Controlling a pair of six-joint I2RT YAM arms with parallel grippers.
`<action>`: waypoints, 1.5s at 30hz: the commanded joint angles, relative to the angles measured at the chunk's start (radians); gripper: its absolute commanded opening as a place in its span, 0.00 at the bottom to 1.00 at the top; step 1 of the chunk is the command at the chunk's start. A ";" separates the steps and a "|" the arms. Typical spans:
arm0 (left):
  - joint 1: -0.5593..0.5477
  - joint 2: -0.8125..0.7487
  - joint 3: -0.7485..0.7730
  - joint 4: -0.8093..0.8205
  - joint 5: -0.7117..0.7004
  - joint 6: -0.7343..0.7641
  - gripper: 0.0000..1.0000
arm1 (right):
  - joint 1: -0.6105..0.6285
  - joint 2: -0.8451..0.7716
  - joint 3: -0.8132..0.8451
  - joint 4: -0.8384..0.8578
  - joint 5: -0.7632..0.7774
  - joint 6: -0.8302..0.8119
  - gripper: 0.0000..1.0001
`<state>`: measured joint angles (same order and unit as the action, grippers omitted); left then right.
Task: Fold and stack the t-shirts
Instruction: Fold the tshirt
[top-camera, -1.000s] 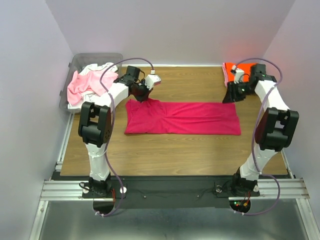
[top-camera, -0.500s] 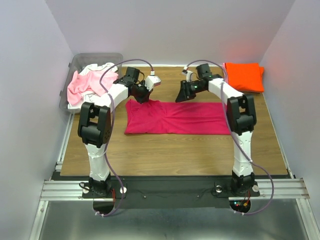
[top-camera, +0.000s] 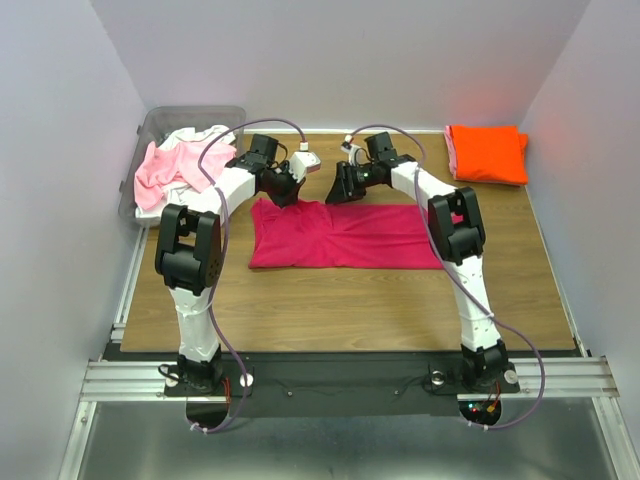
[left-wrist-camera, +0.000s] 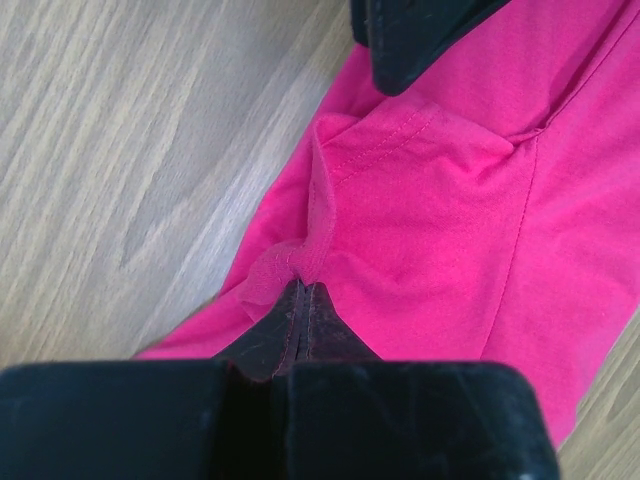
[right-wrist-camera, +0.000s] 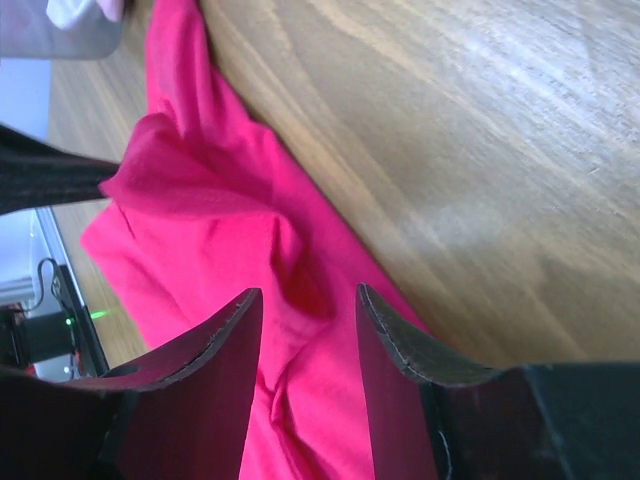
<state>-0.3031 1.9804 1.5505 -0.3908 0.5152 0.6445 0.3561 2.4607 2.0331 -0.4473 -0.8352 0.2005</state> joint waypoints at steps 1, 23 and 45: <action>0.006 -0.052 0.025 -0.006 0.032 -0.008 0.00 | 0.023 0.033 0.033 0.048 -0.018 0.033 0.49; 0.021 -0.095 0.003 -0.011 0.017 0.012 0.00 | 0.029 -0.132 -0.077 0.050 -0.009 -0.041 0.00; -0.040 -0.216 -0.251 -0.076 0.026 0.106 0.00 | 0.034 -0.124 -0.085 0.048 0.100 -0.079 0.01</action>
<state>-0.3241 1.8301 1.3411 -0.4450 0.5438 0.7265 0.3813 2.3692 1.9491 -0.4339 -0.7387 0.1482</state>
